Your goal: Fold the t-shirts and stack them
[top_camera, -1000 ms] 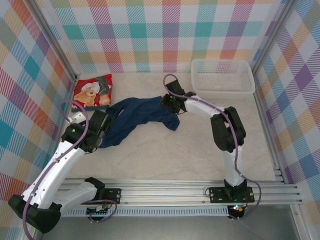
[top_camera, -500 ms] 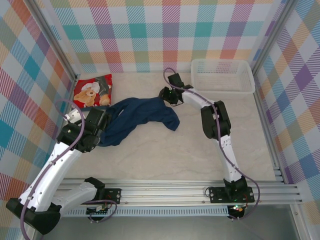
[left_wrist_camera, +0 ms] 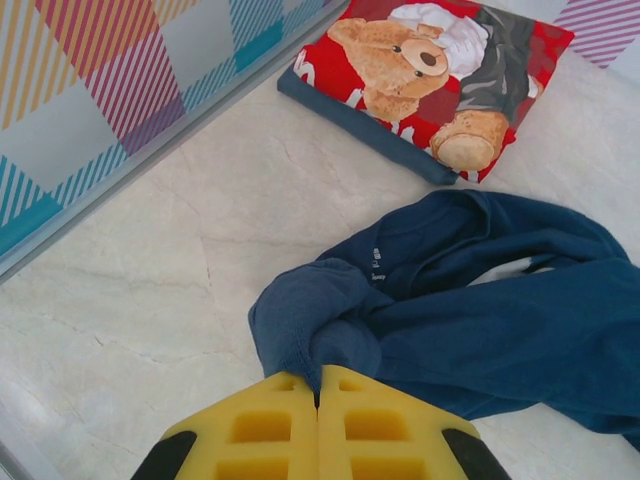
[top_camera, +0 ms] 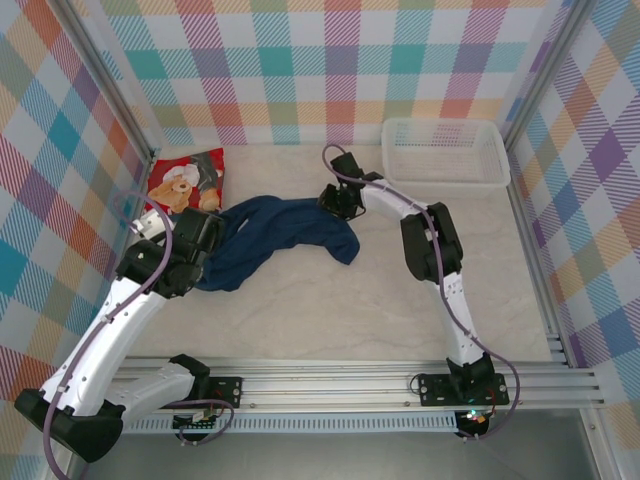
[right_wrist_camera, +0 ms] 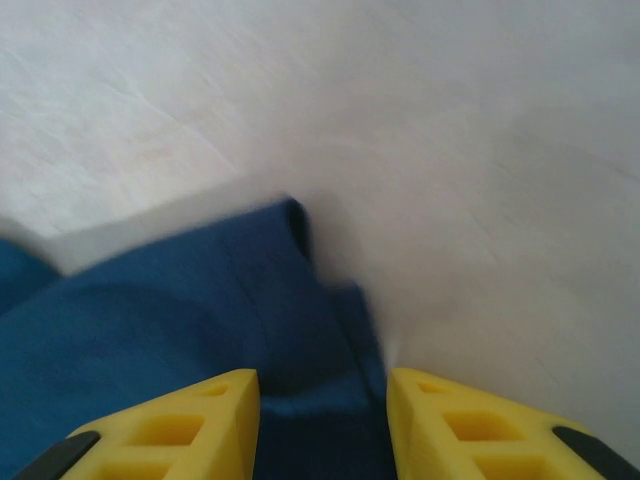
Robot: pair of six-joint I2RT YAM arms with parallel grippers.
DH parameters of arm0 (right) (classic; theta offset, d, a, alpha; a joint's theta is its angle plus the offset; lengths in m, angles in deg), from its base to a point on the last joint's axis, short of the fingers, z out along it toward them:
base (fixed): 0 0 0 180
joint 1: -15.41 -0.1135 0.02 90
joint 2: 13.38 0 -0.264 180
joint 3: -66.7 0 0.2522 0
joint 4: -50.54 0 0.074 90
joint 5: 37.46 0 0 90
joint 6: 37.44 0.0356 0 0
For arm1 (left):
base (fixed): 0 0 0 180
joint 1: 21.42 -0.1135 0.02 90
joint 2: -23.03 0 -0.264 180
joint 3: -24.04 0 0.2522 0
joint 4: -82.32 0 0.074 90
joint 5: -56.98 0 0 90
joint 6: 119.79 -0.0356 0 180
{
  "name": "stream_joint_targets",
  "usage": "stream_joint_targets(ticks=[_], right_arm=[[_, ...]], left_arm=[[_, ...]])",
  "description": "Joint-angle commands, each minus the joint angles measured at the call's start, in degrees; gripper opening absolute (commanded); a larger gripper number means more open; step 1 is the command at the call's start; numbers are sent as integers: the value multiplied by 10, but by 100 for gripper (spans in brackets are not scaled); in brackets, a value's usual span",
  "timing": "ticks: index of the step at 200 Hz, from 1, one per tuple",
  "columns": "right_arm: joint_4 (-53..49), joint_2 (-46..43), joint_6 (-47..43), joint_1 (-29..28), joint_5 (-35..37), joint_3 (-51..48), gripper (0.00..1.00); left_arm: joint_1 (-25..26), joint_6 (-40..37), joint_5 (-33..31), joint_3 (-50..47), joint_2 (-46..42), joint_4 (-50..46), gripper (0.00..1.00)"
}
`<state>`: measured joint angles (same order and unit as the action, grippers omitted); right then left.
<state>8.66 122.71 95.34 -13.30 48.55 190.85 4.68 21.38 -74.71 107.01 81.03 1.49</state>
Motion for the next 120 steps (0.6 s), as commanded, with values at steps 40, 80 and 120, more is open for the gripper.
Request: stream_joint_targets(ticks=[40, 80, 120], right_arm=[[-99, -141, 116, -3, 81, -69, 49], [-116, -114, 326, -5, 3, -54, 45], [-103, -94, 454, -5, -44, -66, 46]], left_arm=[[-4, -27, -18, 23, 4, 23, 0], [-4, -32, -10, 16, 3, 29, 0], [-4, -35, -8, 15, 0, 32, 0]])
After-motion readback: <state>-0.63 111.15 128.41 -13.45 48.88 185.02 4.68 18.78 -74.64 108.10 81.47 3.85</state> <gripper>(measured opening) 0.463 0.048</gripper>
